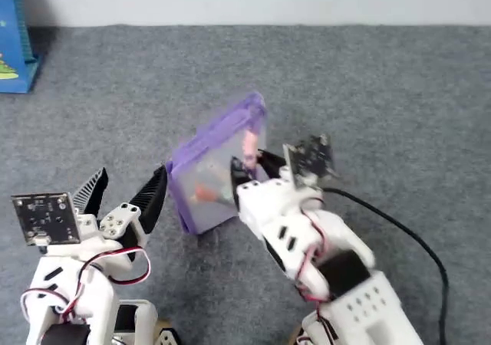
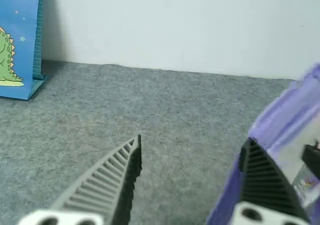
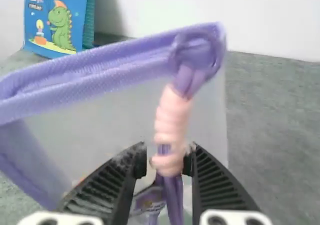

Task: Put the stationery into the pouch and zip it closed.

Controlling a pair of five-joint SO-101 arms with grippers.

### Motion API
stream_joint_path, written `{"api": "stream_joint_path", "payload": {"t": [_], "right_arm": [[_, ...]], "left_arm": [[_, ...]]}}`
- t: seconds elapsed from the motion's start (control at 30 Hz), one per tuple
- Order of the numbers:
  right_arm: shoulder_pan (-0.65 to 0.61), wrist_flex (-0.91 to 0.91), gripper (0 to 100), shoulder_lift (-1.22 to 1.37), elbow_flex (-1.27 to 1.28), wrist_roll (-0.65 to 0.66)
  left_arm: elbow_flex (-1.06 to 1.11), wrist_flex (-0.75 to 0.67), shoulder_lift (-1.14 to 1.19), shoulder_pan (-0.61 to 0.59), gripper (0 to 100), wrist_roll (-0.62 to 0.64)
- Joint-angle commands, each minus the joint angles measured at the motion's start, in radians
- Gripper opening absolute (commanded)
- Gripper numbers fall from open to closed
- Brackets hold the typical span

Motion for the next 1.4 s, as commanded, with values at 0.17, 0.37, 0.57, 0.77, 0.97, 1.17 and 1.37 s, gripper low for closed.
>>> {"api": "stream_joint_path", "payload": {"t": [0.17,0.37,0.57,0.77,0.97,1.17,1.37], "right_arm": [[0.059,-0.160,12.5,0.318,-0.051,-0.006],[0.068,0.048,12.5,0.079,-0.054,-0.003],[0.070,0.285,12.2,-0.170,-0.049,-0.003],[0.071,0.470,12.1,-0.326,-0.046,-0.003],[0.139,0.526,12.1,-0.414,0.029,-0.005],[0.274,0.472,12.1,-0.467,0.187,-0.003],[0.348,0.473,12.1,-0.559,0.290,-0.003]], "left_arm": [[-0.051,-0.003,-0.008,-0.117,30,-0.006],[-0.051,-0.005,-0.008,-0.137,31,-0.006],[-0.042,0.003,-0.008,-0.133,31,-0.006],[0.012,0.005,-0.008,-0.133,30,-0.011],[0.062,0.005,-0.008,-0.132,13,-0.032],[0.147,0.005,-0.008,-0.009,1,-0.135],[0.255,-0.012,-0.008,0.083,2,-0.163]]}}
